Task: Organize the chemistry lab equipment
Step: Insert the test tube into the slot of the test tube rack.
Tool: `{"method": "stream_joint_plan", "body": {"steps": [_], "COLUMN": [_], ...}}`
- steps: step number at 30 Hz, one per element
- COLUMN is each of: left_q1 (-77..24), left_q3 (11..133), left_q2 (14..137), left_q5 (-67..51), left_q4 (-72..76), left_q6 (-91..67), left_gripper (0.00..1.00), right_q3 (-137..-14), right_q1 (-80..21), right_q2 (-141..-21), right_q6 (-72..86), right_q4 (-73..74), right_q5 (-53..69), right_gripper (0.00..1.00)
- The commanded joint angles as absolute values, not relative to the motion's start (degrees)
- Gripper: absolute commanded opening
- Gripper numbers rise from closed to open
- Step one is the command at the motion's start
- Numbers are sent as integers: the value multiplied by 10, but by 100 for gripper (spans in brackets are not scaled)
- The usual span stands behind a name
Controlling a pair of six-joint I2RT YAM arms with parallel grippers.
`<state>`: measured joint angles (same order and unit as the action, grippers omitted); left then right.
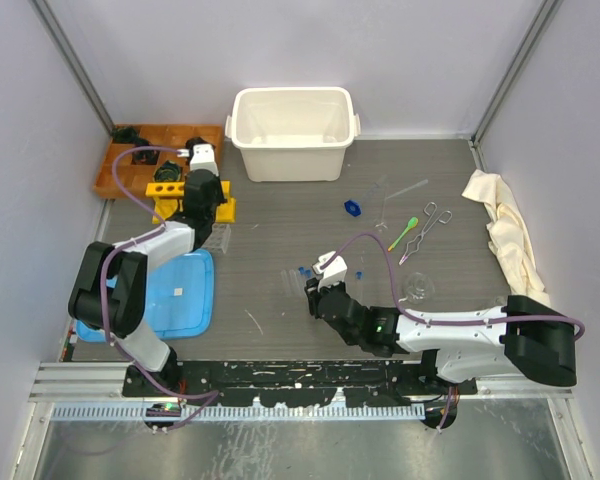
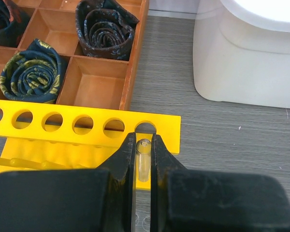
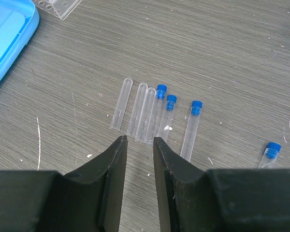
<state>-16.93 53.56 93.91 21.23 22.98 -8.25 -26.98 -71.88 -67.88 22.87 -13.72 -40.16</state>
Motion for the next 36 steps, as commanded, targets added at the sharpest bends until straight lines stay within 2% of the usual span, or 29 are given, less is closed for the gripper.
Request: {"method": "stream_joint_plan", "body": {"steps": [1, 8, 13, 16, 22, 27, 33, 36], "left_q1": [-174, -179, -184, -187, -193, -199, -217, -230], "left_q3": [535, 529, 518, 511, 498, 487, 454, 428], "left_q2": [945, 950, 949, 942, 917, 875, 759, 685], "left_q5": [221, 219, 220, 224, 233, 245, 238, 193], "left_q4": [244, 240, 245, 246, 244, 225, 171, 129], "left_q6": [-91, -96, -99, -104, -108, -120, -155, -205], "left_gripper": [0, 5, 13, 20, 41, 49, 53, 52], "right_q3": [-271, -270, -271, -272, -276, -286, -315, -352], "right_q1": [-716, -715, -715, -715, -715, -715, -715, -715], "right_q2": [-672, -669, -671, -672, -675, -675, -677, -710], "right_q6": [239, 237, 238, 237, 238, 245, 256, 260], "right_q4": [-171, -170, -170, -170, -170, -154, -107, -68], "right_q5": [-407, -405, -404, -402, -397, -391, -382, -369], "right_gripper": [34, 34, 34, 34, 36, 39, 42, 42]}}
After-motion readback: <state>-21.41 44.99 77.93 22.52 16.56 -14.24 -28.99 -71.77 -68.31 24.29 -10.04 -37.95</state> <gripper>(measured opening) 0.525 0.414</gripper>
